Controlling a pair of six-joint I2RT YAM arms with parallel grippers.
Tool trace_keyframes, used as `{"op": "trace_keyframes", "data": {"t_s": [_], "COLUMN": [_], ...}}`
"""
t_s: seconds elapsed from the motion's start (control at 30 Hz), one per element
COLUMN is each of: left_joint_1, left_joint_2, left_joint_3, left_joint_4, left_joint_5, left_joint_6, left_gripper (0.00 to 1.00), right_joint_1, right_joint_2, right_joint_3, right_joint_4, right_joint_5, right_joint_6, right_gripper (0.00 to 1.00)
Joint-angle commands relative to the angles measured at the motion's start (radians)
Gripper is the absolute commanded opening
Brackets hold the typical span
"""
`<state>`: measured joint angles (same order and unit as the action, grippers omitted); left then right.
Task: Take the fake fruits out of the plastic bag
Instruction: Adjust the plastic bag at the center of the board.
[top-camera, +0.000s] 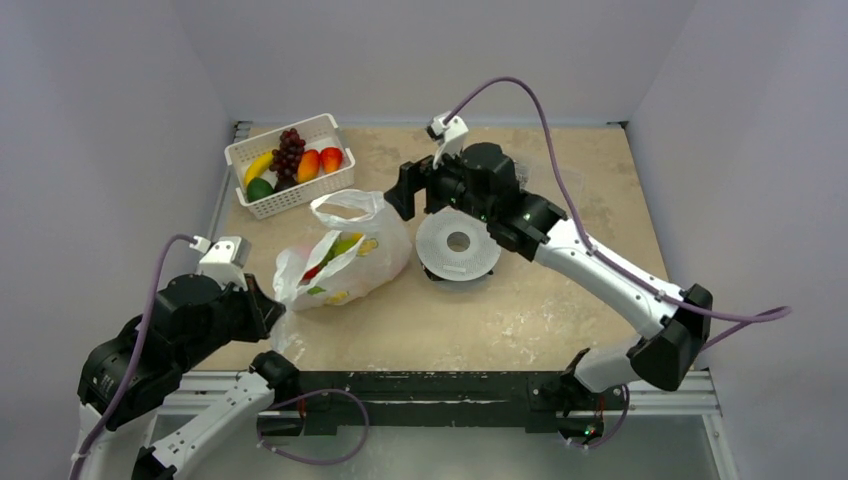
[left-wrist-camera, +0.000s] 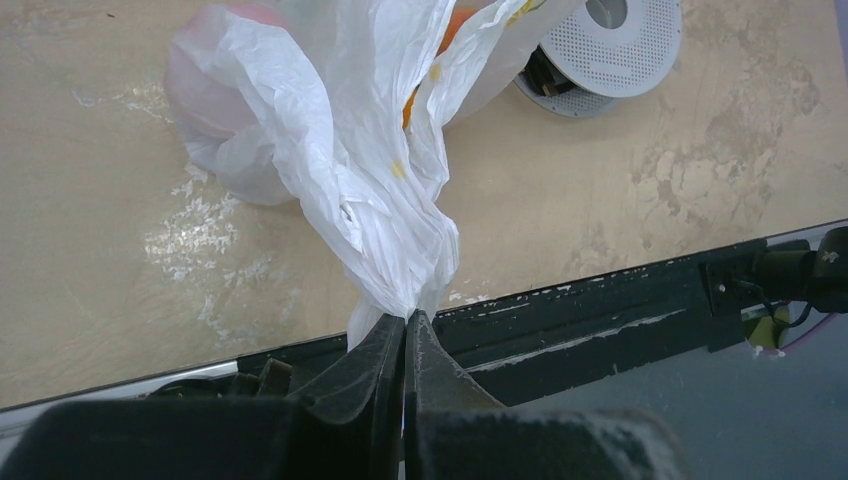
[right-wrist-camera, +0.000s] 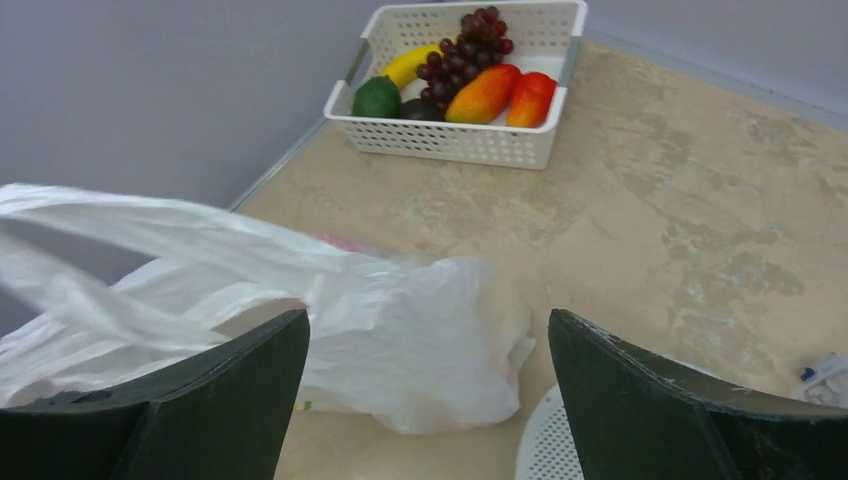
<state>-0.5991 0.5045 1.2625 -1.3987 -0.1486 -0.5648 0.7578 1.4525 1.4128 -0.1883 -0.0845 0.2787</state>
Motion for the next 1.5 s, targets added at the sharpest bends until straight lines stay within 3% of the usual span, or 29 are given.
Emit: {"op": "trace_keyframes", "data": {"t_s": [0.0, 0.13, 0.33, 0.47, 0.73, 0.77, 0.83, 0.97, 1.03, 1.07, 1.2, 1.3, 1.47], "left_joint_1": [-0.004, -0.005, -0.005, -0.004, -0.004, -0.003, -0.005, -0.004, -0.004, -0.004, -0.004, -0.003, -0.004], "left_joint_2": [0.025, 0.025, 0.009, 0.011, 0.021, 0.022, 0.017, 0.000, -0.002, 0.000, 0.021, 0.053, 0.068], "left_joint_3": [0.030, 0.029, 0.019, 0.009, 0.008, 0.012, 0.022, 0.044, 0.055, 0.060, 0.107, 0.180, 0.210], "left_joint_4": [0.026, 0.034, 0.039, 0.044, 0.046, 0.040, 0.028, 0.018, 0.036, 0.043, 0.029, 0.015, 0.102], "left_joint_5": [0.017, 0.011, 0.001, -0.005, -0.013, -0.020, -0.036, -0.045, -0.016, -0.004, -0.025, -0.062, 0.090], "left_joint_6": [0.017, 0.024, 0.013, 0.008, 0.001, -0.001, -0.003, -0.037, -0.048, -0.055, -0.088, -0.125, -0.165], "left_gripper": [0.00, 0.00, 0.00, 0.00, 0.00, 0.00, 0.00, 0.00, 0.00, 0.00, 0.00, 0.00, 0.00], "right_joint_1": [0.222, 0.372, 0.547, 0.584, 0.582, 0.567, 0.524, 0.353, 0.259, 0.218, 0.083, 0.024, -0.046], "right_joint_2": [-0.083, -0.039, 0.013, 0.172, 0.354, 0.337, 0.281, 0.189, 0.163, 0.156, 0.219, 0.312, 0.423], "right_joint_3": [-0.003, 0.053, 0.049, 0.173, 0.249, 0.232, 0.186, 0.164, 0.162, 0.162, 0.261, 0.408, 0.627], "right_joint_4": [0.039, 0.062, 0.242, 0.202, 0.448, 0.475, 0.463, 0.322, 0.311, 0.327, 0.333, 0.284, 0.179], "right_joint_5": [0.295, 0.599, 0.786, 1.012, 1.229, 1.217, 1.146, 0.786, 0.574, 0.484, 0.176, 0.047, -0.142], "right_joint_6": [-0.038, -0.062, -0.268, -0.363, -0.652, -0.653, -0.573, -0.330, -0.225, -0.181, -0.046, 0.010, 0.103], "right_gripper": [0.95, 0.99, 0.99, 0.99, 0.97, 0.84, 0.50, 0.23, 0.05, 0.00, 0.00, 0.00, 0.00]}}
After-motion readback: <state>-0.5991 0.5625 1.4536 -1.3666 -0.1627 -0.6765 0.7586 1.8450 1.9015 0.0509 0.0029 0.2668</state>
